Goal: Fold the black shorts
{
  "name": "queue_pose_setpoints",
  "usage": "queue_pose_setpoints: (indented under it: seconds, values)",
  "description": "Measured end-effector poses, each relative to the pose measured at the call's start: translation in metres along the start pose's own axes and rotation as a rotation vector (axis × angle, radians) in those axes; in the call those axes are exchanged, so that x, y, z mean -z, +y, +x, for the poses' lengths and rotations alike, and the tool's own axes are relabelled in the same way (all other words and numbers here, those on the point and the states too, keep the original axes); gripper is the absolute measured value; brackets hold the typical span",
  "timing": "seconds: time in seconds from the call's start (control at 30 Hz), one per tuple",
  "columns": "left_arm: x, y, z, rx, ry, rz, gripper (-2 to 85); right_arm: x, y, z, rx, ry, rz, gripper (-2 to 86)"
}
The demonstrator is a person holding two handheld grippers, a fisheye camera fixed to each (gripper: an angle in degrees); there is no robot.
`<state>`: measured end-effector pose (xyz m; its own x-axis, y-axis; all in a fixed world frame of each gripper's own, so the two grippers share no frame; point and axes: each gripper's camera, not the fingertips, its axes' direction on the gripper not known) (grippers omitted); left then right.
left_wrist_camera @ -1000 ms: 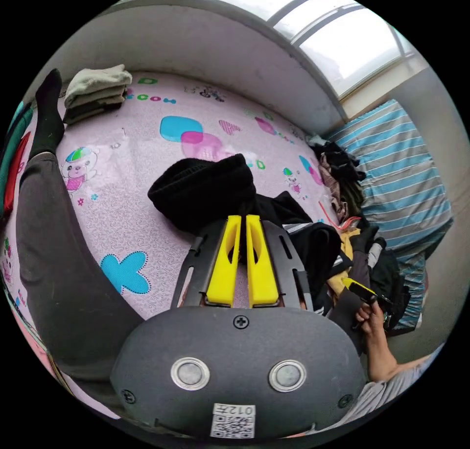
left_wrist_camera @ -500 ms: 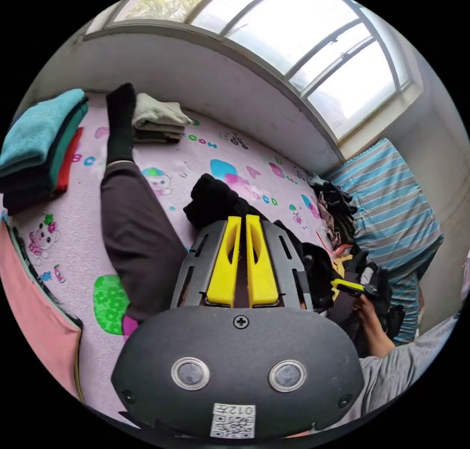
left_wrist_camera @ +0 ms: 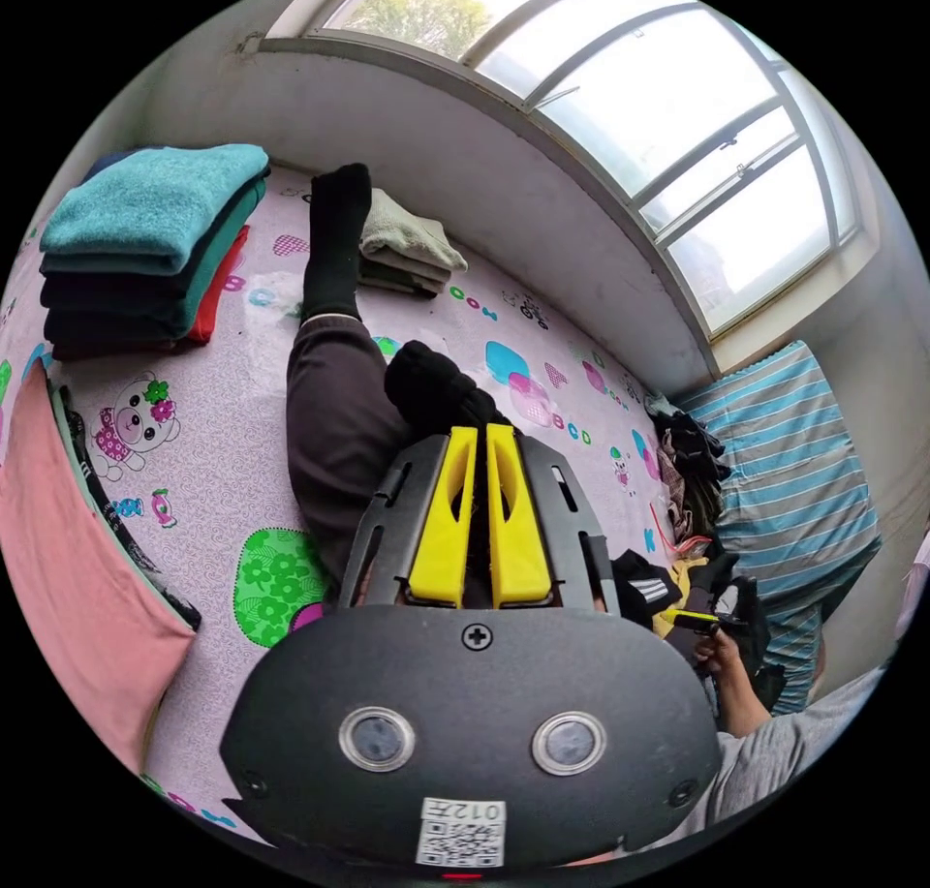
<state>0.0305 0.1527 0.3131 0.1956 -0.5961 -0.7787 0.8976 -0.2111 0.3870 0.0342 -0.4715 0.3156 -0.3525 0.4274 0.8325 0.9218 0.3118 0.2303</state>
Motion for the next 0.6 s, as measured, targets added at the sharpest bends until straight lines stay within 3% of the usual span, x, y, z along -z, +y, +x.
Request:
queue_pose_setpoints:
  seconds: [0.13,0.3,0.4,0.47,0.6]
  values:
    - [0.006,0.001,-0.011,0.009,0.007,-0.003,0.0,-0.015,-0.012,-0.005,0.032,-0.152,-0.073,11.2]
    - [0.008,0.001,-0.023,0.020,0.028,0.004,0.0,-0.039,-0.006,-0.043,0.157,0.106,-0.232,15.7]
    - [0.006,-0.001,-0.025,0.024,0.046,0.008,0.0,-0.060,-0.003,-0.056,0.199,0.107,-0.327,15.9]
    - [0.007,-0.004,-0.020,-0.019,0.020,0.006,0.0,-0.066,-0.003,-0.063,0.221,0.108,-0.360,14.2]
    - [0.010,-0.008,-0.018,-0.055,-0.011,-0.002,0.0,-0.060,-0.008,-0.086,0.388,0.358,-0.427,4.4]
